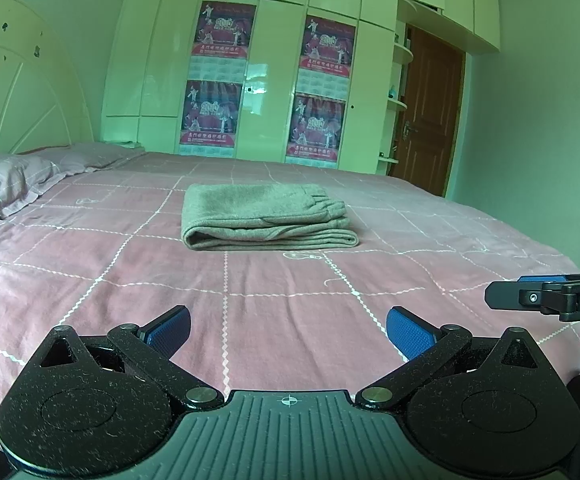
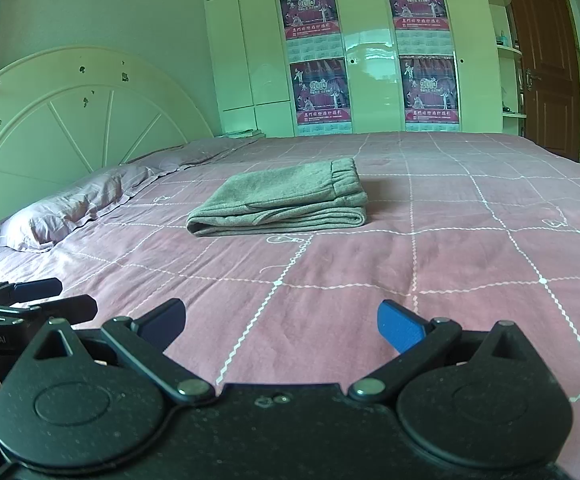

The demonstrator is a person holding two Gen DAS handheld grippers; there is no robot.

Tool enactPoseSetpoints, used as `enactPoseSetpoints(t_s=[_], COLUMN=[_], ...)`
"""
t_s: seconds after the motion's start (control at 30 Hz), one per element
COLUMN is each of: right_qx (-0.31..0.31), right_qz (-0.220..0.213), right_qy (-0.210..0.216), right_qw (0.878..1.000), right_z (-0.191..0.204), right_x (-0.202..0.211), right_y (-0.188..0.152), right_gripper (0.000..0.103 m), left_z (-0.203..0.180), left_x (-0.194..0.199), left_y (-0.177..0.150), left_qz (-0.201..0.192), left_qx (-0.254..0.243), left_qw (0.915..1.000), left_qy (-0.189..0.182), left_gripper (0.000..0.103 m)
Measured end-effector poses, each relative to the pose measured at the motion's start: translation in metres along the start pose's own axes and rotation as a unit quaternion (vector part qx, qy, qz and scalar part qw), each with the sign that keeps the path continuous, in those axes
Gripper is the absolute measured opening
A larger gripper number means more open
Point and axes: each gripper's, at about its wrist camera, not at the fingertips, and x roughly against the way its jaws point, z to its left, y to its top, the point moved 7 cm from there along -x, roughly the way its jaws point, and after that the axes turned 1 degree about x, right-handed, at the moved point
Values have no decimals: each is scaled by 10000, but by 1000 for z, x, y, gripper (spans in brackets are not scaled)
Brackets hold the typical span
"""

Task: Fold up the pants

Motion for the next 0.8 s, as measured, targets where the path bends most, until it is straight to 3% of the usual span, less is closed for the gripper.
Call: enactPoseSetpoints(t_s=[0.8], right_qx=[3], right_qz=[-3], right_qy=[-2], right_qw=[10000], right_z=[1], right_x=[0], right_y=[0], right_gripper=[97], left_z=[0], left_x=[2], left_y=[3], left_qz=[-220], left_qx=[-160], left_qw=[9996], left_qy=[-4], left_gripper=[103])
